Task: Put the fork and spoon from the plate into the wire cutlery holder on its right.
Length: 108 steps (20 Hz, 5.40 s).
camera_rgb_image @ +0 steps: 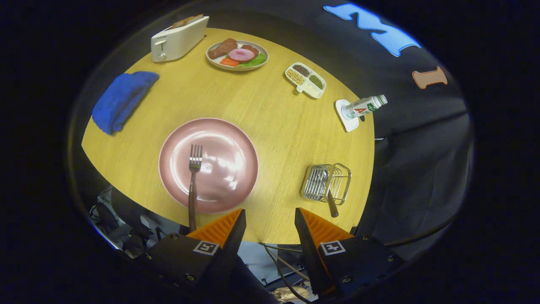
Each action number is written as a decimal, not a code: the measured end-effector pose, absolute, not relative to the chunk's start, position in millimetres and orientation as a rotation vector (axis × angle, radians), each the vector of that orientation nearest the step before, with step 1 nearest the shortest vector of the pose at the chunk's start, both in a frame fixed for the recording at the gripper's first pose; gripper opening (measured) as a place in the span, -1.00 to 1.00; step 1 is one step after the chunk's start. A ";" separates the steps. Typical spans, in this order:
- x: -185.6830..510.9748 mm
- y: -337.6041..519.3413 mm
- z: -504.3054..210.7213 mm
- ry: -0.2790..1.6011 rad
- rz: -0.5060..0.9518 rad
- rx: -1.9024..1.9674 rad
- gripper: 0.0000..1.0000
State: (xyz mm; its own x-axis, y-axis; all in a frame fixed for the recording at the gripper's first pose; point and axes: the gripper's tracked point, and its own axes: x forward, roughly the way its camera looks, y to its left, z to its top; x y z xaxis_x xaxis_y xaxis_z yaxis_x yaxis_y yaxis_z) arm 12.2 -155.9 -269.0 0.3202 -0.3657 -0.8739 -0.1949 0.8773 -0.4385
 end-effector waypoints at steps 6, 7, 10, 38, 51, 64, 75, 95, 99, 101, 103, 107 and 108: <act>-4.3 -105.7 -302.3 1.299 0.001 -0.534 0.45; -8.0 -100.6 -308.4 1.309 0.016 -0.536 0.45; -17.6 -87.9 -329.1 1.343 0.052 -0.532 0.45; -50.4 -82.9 -421.0 1.497 0.031 -0.285 -0.45; -42.0 -84.4 -396.7 1.453 0.006 -0.342 -0.84; -26.8 -90.2 -332.1 1.352 -0.058 -0.426 -0.84; -10.0 -131.9 -281.9 1.262 -0.173 -0.380 -0.84; -25.5 -290.0 -229.3 1.283 -0.562 -0.167 -0.84; -35.4 -308.2 -242.9 1.319 -0.574 -0.163 -0.84; -35.3 -310.9 -251.6 1.344 -0.560 -0.161 -0.84; -32.5 -312.4 -261.0 1.361 -0.542 -0.157 -0.84; -29.8 -317.6 -275.5 1.410 -0.511 -0.170 -0.84; -28.6 -319.0 -278.5 1.427 -0.501 -0.176 -0.84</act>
State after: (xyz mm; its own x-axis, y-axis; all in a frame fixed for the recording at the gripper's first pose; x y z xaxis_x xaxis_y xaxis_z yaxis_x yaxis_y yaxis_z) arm -28.6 -319.0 -278.5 0.0607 -0.4319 -0.8999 0.2256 0.8841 -0.4091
